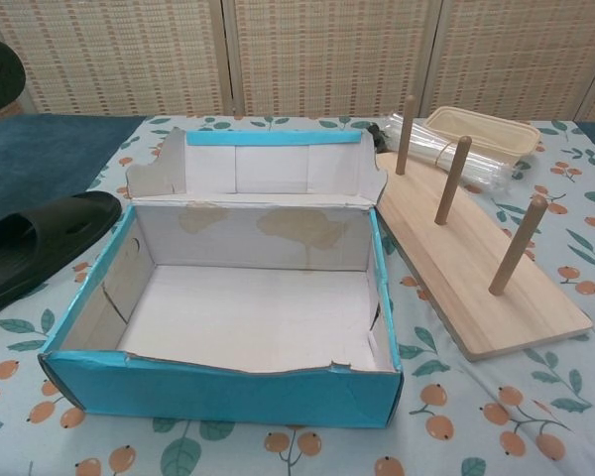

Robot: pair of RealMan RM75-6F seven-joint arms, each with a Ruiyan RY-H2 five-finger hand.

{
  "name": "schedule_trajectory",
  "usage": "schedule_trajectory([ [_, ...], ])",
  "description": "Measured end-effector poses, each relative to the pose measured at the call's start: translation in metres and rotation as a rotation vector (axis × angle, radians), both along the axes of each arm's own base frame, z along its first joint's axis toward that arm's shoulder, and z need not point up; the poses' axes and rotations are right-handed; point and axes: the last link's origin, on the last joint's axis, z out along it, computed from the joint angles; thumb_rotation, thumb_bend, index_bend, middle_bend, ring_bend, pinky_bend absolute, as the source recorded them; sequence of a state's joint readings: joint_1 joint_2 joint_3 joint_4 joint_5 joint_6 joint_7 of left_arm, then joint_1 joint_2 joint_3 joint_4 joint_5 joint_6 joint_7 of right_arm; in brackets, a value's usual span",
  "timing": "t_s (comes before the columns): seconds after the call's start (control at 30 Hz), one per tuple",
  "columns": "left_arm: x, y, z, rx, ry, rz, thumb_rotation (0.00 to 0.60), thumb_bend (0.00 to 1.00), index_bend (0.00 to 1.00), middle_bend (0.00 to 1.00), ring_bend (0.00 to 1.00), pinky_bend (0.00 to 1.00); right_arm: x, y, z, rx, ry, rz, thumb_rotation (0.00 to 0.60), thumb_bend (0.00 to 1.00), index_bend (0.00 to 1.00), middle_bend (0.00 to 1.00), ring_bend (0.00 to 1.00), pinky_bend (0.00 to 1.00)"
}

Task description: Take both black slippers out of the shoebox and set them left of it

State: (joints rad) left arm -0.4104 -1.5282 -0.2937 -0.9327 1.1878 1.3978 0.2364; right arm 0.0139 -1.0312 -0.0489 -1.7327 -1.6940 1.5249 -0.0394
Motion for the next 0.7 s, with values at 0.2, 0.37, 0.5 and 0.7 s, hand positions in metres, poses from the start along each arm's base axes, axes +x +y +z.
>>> schedule_trajectory([
  [0.2,-0.025,0.029,-0.021,-0.039,-0.006,0.113,0.600,0.61,0.51,0.51,0.37,0.35,0.004,0.004,-0.003,0.021,0.001,0.029,0.515,0.14,0.00,0.00,0.00,0.00],
  [0.37,-0.036,0.037,-0.045,-0.094,-0.017,0.176,0.600,0.57,0.40,0.40,0.28,0.30,0.003,0.004,-0.005,0.041,0.000,0.023,0.514,0.14,0.00,0.00,0.00,0.00],
  [0.5,-0.039,0.036,-0.072,-0.177,-0.061,0.199,0.600,0.51,0.21,0.23,0.17,0.29,0.003,0.003,-0.005,0.043,0.001,0.019,0.514,0.14,0.00,0.00,0.00,0.00],
  [0.7,-0.030,0.026,-0.103,-0.259,-0.164,0.160,0.600,0.41,0.00,0.00,0.00,0.15,0.003,0.005,-0.004,0.040,0.002,0.020,0.515,0.14,0.00,0.00,0.00,0.00],
])
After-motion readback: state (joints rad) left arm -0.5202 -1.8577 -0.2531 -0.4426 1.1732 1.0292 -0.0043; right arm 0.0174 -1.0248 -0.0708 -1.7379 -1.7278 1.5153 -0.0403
